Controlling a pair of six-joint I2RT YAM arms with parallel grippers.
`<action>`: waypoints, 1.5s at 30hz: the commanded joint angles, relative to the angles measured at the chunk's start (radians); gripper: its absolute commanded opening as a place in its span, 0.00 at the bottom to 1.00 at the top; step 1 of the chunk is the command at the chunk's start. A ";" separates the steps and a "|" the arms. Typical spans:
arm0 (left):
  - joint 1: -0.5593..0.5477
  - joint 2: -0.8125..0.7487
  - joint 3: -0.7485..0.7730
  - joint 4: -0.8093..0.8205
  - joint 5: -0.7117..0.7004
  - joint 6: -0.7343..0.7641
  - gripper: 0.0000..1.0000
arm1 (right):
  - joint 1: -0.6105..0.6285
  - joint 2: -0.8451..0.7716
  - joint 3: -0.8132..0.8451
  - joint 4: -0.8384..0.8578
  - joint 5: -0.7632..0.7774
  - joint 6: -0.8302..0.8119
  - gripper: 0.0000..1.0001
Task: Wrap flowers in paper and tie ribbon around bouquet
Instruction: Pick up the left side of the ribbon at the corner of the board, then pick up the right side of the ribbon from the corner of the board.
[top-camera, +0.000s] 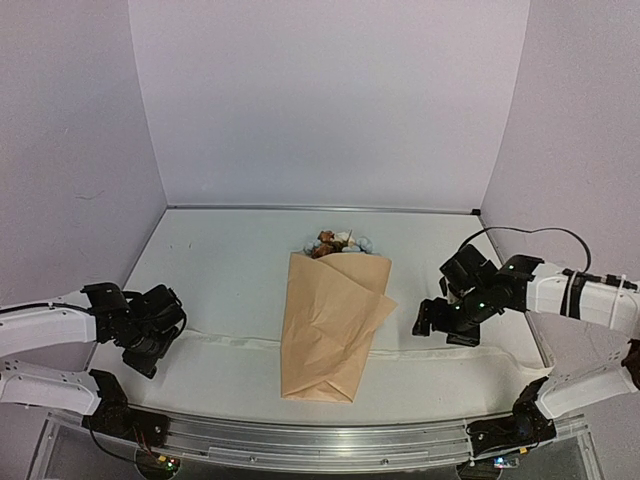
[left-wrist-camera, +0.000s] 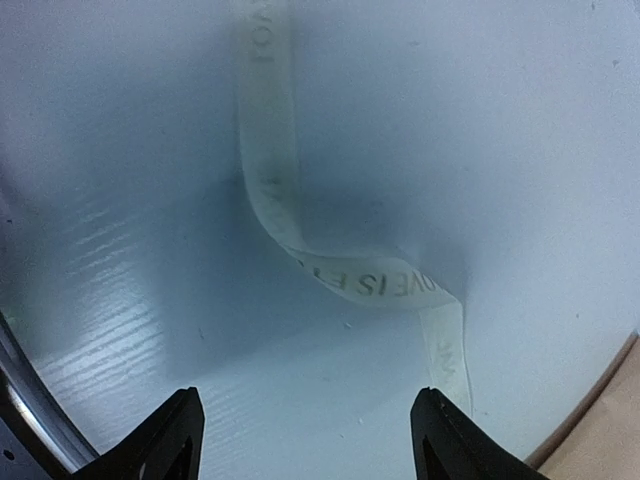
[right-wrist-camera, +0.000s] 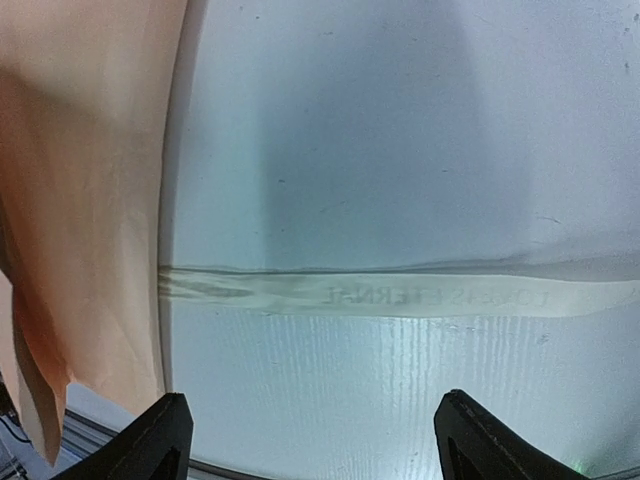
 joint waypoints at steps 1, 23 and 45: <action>0.086 -0.025 -0.053 -0.017 -0.072 -0.062 0.78 | -0.049 -0.077 -0.047 -0.046 0.040 -0.034 0.88; 0.471 0.129 -0.050 0.461 -0.026 0.563 0.00 | -0.240 -0.299 -0.186 -0.218 0.148 -0.035 0.93; 0.470 0.078 0.159 0.709 0.147 1.160 0.00 | -0.576 -0.140 -0.211 -0.145 0.166 0.306 0.98</action>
